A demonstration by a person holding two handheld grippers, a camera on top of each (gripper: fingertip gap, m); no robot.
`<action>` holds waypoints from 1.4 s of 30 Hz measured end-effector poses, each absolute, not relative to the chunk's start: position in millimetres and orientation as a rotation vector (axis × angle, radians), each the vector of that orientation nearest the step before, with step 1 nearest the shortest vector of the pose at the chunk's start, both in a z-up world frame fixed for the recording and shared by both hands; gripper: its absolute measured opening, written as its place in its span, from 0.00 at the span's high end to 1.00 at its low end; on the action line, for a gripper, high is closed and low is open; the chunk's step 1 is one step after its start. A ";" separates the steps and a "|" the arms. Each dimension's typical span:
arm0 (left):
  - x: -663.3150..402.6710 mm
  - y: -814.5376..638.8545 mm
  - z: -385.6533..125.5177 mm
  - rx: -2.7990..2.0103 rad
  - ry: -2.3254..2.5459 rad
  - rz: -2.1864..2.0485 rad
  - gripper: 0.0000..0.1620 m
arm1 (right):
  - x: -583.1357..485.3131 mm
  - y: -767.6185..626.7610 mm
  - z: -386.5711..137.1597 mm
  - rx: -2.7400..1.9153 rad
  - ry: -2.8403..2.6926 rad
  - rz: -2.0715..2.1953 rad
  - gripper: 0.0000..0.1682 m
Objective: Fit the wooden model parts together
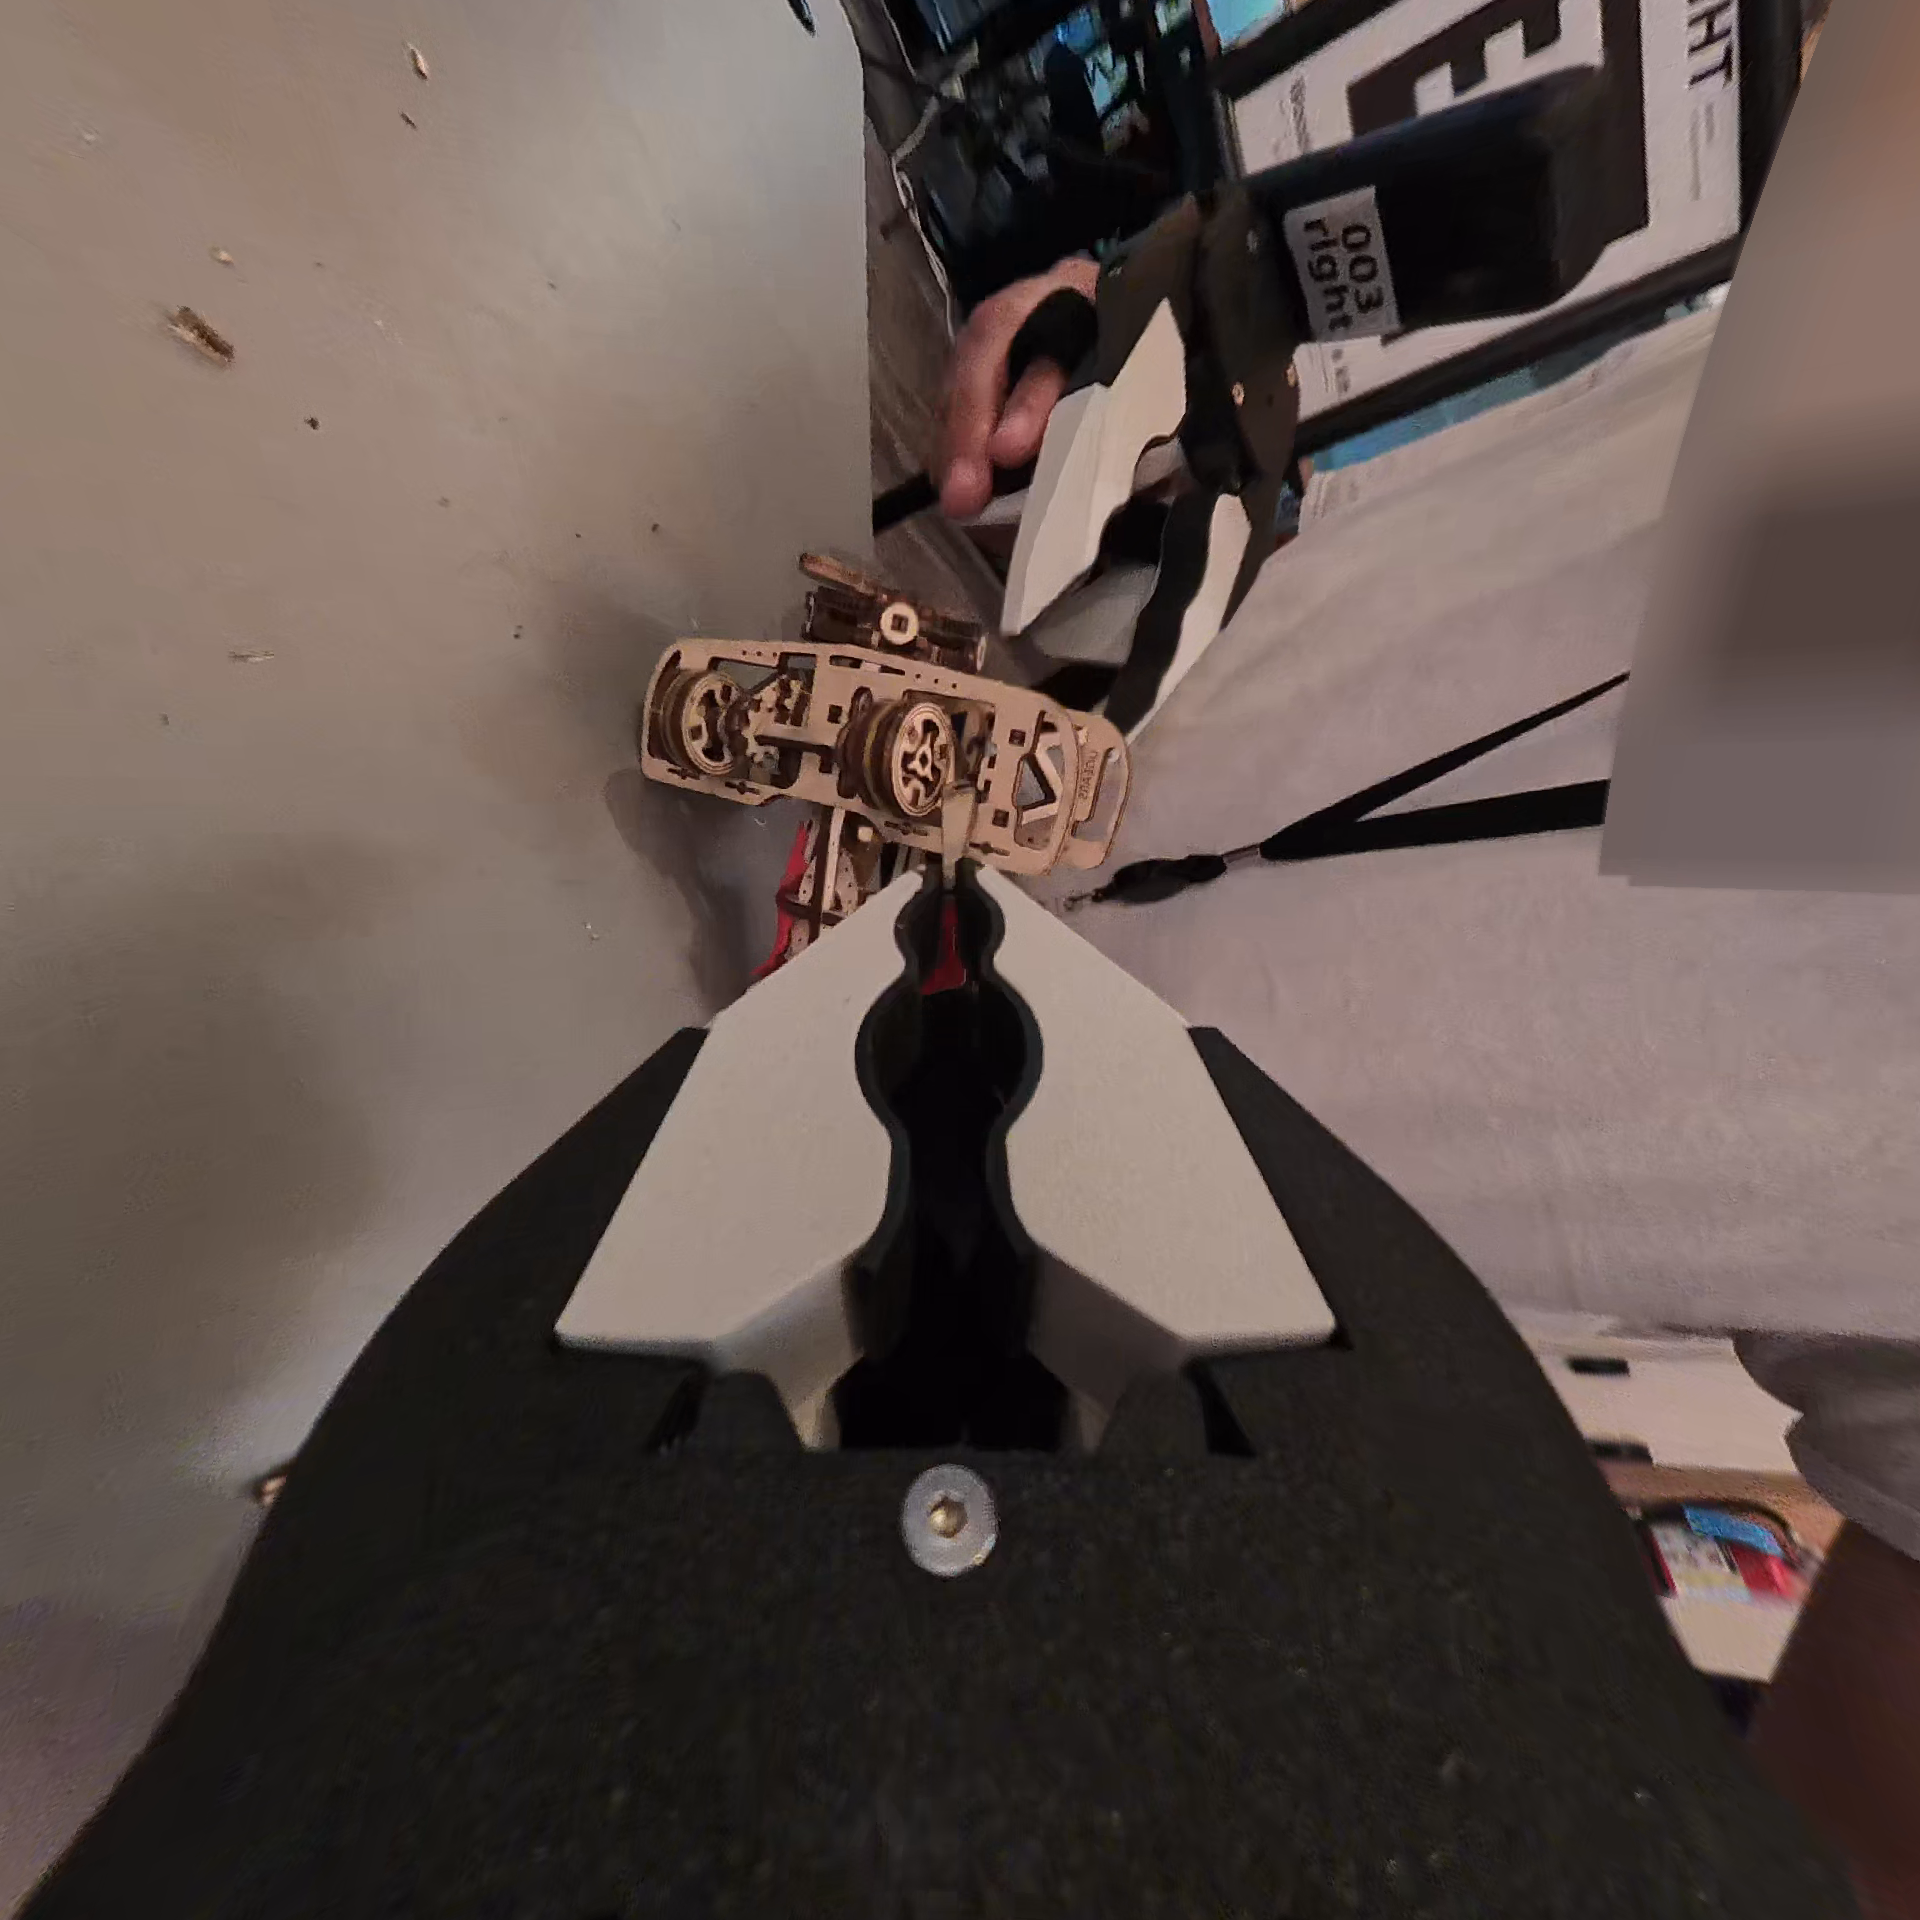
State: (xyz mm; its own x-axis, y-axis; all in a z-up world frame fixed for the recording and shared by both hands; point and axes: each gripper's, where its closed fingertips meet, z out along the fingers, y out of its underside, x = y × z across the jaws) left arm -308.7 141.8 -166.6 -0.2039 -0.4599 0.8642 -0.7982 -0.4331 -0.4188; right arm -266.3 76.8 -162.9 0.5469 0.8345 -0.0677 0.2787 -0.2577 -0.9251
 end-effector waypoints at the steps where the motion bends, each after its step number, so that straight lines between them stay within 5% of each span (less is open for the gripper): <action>1: -308.0 141.0 -166.6 1.745 -1.480 1.667 1.00 | -264.7 74.0 -162.6 -1.810 -0.893 0.682 0.75; 7: -296.7 141.7 -170.3 1.689 -1.459 1.643 1.00 | -257.8 75.3 -175.9 -1.818 -0.800 0.395 0.87; 42: -271.1 120.3 -171.2 1.867 -1.171 1.690 1.00 | -268.5 75.5 -180.3 -1.816 -0.862 0.409 0.83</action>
